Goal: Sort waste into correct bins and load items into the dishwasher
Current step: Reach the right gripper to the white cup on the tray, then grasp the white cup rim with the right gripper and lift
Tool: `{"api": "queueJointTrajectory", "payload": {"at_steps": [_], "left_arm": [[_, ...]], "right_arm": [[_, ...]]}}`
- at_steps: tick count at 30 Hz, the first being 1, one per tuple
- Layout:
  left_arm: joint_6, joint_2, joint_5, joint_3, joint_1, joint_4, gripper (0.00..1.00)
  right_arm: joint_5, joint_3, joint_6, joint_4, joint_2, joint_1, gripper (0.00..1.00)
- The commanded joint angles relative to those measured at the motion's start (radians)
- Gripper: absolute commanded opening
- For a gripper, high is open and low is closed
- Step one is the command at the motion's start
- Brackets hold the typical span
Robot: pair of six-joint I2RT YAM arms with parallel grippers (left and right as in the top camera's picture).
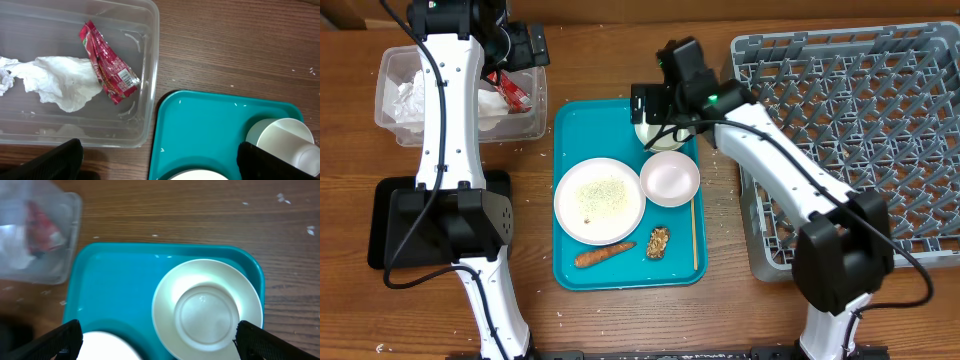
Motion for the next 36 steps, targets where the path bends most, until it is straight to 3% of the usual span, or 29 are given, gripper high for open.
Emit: {"api": "queueJointTrajectory", "payload": {"at_steps": [1, 28, 33, 36], "left_arm": [[-0.009, 0.001, -0.003, 0.014, -0.006, 0.003, 1.00], [-0.009, 0.001, -0.003, 0.014, -0.006, 0.003, 1.00], [-0.009, 0.001, -0.003, 0.014, -0.006, 0.003, 1.00], [-0.009, 0.001, -0.003, 0.014, -0.006, 0.003, 1.00]], "right_arm": [[0.186, 0.030, 0.103, -0.003, 0.069, 0.012, 1.00], [0.211, 0.027, 0.083, 0.030, 0.166, 0.036, 0.96], [0.212, 0.027, 0.084, 0.031, 0.166, 0.044, 0.84], [0.222, 0.027, 0.085, 0.027, 0.166, 0.046, 0.82]]}}
